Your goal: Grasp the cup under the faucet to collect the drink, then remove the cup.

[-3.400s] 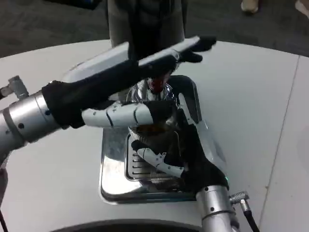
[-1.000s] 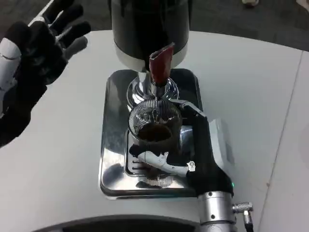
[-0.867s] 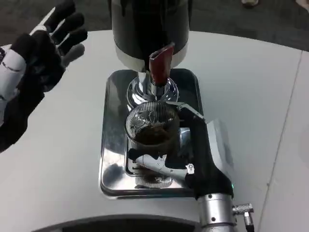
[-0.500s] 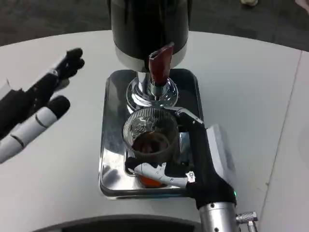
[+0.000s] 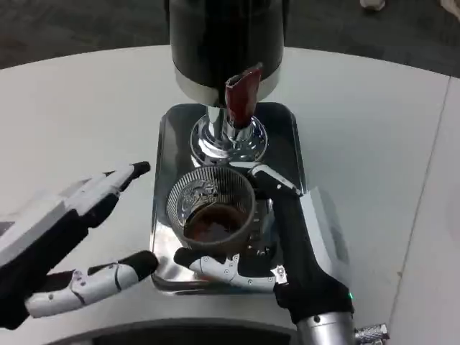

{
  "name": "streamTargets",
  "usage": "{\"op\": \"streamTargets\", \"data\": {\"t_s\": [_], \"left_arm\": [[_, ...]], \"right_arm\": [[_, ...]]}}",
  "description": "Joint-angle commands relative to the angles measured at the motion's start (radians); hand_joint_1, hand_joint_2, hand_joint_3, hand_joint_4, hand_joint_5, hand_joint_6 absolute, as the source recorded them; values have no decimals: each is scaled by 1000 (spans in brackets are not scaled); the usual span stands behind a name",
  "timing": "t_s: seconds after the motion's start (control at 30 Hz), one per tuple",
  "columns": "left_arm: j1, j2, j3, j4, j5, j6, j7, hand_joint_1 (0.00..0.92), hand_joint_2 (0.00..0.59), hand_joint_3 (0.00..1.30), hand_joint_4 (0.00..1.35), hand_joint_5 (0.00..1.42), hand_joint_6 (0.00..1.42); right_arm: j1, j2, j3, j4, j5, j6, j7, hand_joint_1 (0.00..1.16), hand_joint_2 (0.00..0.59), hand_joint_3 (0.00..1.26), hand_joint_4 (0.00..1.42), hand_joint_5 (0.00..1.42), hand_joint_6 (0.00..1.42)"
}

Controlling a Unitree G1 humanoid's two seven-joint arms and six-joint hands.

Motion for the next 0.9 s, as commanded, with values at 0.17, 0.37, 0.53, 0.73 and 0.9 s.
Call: {"op": "streamTargets", "data": {"t_s": [0.17, 0.37, 0.53, 0.73, 0.9], "left_arm": [[72, 21, -34, -84, 133, 40, 26, 0, 115, 0, 0, 0, 0], [110, 7, -33, -111, 185, 30, 65, 0, 105, 0, 0, 0, 0], [164, -9, -36, -138, 224, 19, 110, 0, 95, 0, 0, 0, 0], [220, -15, -28, -171, 252, 7, 140, 0, 88, 0, 0, 0, 0], [247, -35, -16, -226, 267, -7, 172, 26, 102, 0, 0, 0, 0]], "right_arm": [[71, 14, 4, -138, 34, -2, 63, 1070, 108, 785, 973, 968, 1329], [133, 6, 6, -263, 60, 16, 140, 1070, 111, 787, 977, 972, 1329], [179, -3, 7, -362, 73, 41, 213, 1069, 114, 787, 977, 972, 1329], [253, -25, 15, -479, 78, 73, 297, 1069, 115, 788, 977, 972, 1329], [301, -43, 19, -581, 81, 105, 371, 1069, 116, 788, 977, 972, 1330]]}}
